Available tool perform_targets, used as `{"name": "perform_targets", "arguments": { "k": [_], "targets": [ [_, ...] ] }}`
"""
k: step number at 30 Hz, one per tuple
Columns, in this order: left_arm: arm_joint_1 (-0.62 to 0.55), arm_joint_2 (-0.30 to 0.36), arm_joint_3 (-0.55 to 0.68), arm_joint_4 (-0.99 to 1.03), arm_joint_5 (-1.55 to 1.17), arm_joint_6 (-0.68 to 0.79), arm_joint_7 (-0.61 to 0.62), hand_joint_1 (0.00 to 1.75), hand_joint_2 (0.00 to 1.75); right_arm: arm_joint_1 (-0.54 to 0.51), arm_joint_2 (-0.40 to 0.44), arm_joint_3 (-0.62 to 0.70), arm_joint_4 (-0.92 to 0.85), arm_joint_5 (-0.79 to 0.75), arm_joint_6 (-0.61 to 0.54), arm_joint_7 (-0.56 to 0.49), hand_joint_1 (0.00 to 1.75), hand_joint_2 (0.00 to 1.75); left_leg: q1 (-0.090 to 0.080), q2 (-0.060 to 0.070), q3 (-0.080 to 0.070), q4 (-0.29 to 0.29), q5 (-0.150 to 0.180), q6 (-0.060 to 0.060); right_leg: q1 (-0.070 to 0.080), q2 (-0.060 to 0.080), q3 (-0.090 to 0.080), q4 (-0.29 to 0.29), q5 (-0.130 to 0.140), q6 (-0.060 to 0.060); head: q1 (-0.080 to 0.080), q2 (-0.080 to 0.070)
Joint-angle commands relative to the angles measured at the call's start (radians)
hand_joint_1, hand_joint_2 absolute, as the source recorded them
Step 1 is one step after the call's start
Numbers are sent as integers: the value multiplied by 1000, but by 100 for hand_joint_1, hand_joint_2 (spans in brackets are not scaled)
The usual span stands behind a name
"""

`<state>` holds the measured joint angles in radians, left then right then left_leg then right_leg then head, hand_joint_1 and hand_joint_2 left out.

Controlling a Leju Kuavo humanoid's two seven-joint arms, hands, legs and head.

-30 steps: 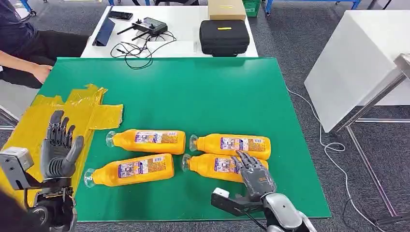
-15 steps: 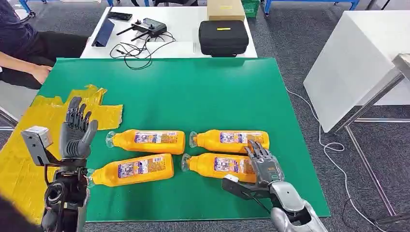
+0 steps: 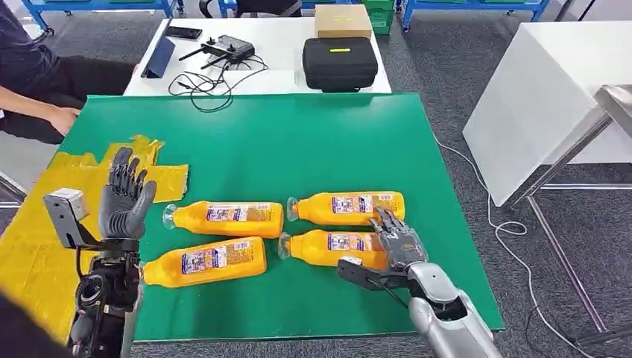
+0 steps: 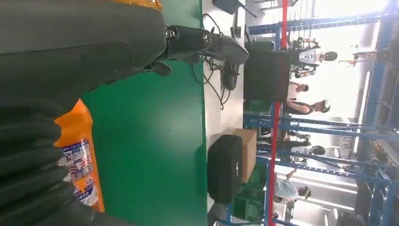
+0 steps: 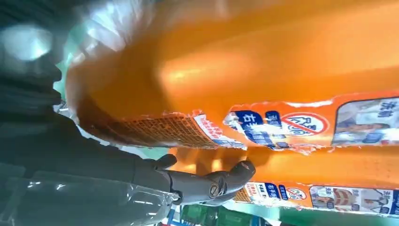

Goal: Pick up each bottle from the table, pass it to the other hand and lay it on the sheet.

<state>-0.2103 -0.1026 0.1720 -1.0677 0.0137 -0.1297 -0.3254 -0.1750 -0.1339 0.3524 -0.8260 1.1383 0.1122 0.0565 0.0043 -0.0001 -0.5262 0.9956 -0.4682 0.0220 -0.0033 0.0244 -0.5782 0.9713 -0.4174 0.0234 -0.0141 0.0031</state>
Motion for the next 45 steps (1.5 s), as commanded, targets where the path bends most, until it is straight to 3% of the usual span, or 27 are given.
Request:
{"name": "perform_targets", "arguments": {
  "k": [1,8,11,34,35,43,45],
  "targets": [
    [-54,36,-21,121,26,1,-23,0,0,-59,82,76,265,4,4,-17,147,175,2,0,1,-1,1,-1,2,-1,1,-2,1,-1,0,0],
    [-97,53,-43,208,62,-13,-53,0,0,-45,94,84,246,8,2,-13,152,175,2,4,3,-1,2,-1,3,2,2,-2,3,-2,0,0],
    [-111,51,-50,219,64,-11,-55,0,0,-36,92,84,242,8,1,-12,164,175,3,2,3,-1,2,-1,4,0,3,-2,3,-2,0,0],
    [-145,58,-66,274,80,-13,-67,0,0,-14,95,89,197,9,13,-2,159,175,6,7,7,0,-2,-3,5,5,5,-1,1,-2,0,0],
    [-145,58,-66,274,80,-13,-67,0,0,-14,95,89,197,9,13,-2,159,175,6,3,5,-2,0,-4,5,1,4,-3,1,-2,0,0],
    [-174,61,-99,309,102,-10,-76,0,0,25,101,91,125,8,23,15,175,175,6,5,8,-1,-2,-3,5,4,5,-1,1,-2,0,0],
    [-181,61,-108,324,104,-13,-79,0,0,36,120,17,42,-62,5,-5,175,175,6,4,7,-1,-1,-4,5,2,4,-2,1,-2,0,0]
  ]
}}
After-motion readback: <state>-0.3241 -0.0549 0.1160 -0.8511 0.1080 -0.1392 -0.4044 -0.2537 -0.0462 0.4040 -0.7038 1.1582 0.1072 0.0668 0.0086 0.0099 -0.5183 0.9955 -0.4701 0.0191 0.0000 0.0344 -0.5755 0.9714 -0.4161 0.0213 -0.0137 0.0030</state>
